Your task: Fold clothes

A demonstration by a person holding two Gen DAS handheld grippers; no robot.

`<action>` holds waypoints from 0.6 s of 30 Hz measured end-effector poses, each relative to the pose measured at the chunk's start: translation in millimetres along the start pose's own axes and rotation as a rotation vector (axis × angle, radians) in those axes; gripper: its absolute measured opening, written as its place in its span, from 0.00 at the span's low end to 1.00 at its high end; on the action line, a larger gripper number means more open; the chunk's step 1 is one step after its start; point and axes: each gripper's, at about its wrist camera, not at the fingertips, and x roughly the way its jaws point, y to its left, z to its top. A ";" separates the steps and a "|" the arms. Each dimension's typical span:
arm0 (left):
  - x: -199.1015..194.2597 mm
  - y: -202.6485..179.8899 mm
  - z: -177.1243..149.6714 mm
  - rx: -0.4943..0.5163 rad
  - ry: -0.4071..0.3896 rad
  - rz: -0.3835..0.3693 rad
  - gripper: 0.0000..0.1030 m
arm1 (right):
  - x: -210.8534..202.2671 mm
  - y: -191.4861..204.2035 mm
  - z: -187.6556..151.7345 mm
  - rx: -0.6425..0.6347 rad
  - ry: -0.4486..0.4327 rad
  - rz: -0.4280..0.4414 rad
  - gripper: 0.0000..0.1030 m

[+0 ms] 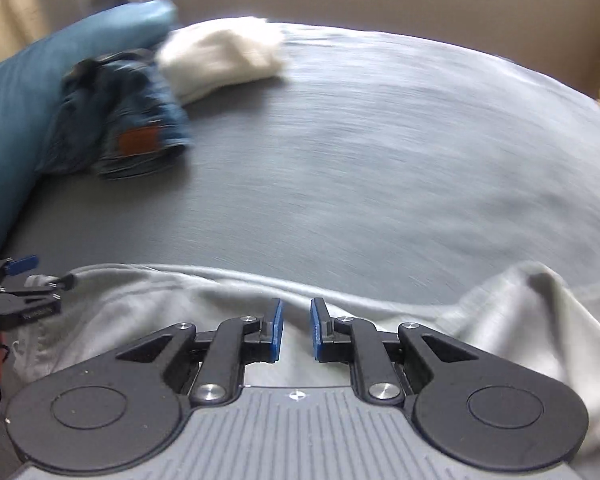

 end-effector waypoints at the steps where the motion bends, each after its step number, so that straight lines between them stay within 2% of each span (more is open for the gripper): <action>1: -1.1 2.6 2.6 -0.001 0.011 -0.006 0.72 | -11.7 -8.5 -4.3 0.033 0.006 -0.027 0.15; 8: -9.3 11.5 11.1 0.032 0.028 -0.071 0.72 | -65.9 -45.7 -37.6 0.236 0.017 -0.180 0.15; 14: -11.5 6.4 9.9 0.107 0.040 -0.104 0.71 | -82.0 -51.9 -53.5 0.399 0.012 -0.207 0.15; 18: -15.5 6.6 10.6 0.141 0.027 -0.110 0.71 | -88.1 -40.2 -47.3 0.379 -0.004 -0.208 0.15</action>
